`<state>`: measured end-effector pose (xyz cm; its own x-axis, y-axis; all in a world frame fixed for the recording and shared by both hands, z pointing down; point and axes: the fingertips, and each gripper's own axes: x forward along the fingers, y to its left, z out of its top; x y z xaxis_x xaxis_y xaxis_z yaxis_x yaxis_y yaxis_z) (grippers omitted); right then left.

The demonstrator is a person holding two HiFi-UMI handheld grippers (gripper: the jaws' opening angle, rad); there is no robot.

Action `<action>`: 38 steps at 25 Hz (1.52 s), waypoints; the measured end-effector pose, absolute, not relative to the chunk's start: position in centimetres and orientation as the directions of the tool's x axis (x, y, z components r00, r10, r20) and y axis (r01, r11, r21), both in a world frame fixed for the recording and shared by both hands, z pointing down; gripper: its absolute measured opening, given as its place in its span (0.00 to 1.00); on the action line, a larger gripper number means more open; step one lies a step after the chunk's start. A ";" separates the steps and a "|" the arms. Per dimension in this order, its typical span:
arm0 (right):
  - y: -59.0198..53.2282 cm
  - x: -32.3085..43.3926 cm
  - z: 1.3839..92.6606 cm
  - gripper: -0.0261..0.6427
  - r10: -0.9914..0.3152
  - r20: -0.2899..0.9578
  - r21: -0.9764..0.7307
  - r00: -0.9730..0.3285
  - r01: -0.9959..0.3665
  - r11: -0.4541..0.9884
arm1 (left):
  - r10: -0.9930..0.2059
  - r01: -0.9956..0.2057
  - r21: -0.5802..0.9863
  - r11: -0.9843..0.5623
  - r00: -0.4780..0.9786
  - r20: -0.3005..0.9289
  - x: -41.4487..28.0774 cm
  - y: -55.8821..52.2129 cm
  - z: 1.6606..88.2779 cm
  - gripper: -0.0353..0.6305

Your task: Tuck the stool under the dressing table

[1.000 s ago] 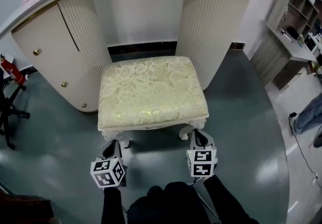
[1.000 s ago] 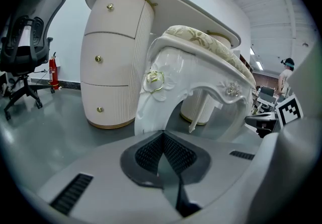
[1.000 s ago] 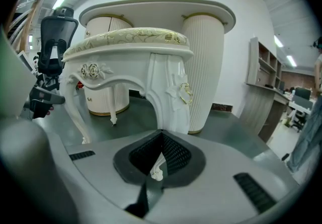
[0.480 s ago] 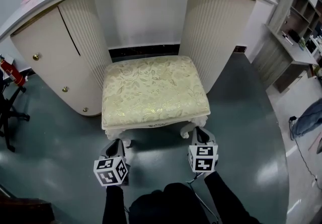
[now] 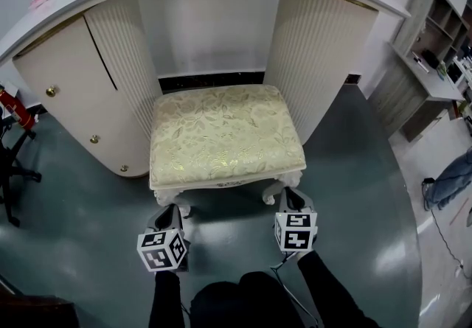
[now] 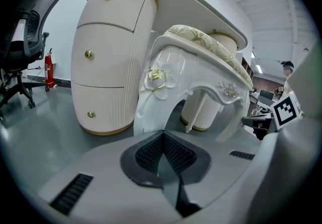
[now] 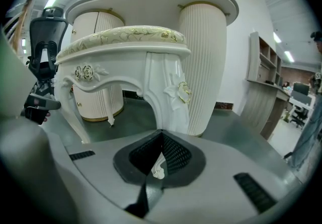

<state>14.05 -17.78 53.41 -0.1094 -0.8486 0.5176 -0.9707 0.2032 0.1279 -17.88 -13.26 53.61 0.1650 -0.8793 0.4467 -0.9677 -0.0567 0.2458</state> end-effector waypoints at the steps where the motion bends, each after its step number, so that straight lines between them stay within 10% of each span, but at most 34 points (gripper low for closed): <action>1: -17.8 14.1 53.5 0.05 -0.848 0.518 0.128 -0.110 -0.971 0.204 | -0.880 -0.968 0.245 -0.055 0.163 0.447 -17.9 -13.3 53.7 0.06; 38: -18.8 14.3 54.1 0.05 -0.854 0.508 0.116 -0.116 -0.973 0.201 | -0.890 -0.971 0.239 -0.013 0.121 0.439 -17.5 -13.3 54.0 0.06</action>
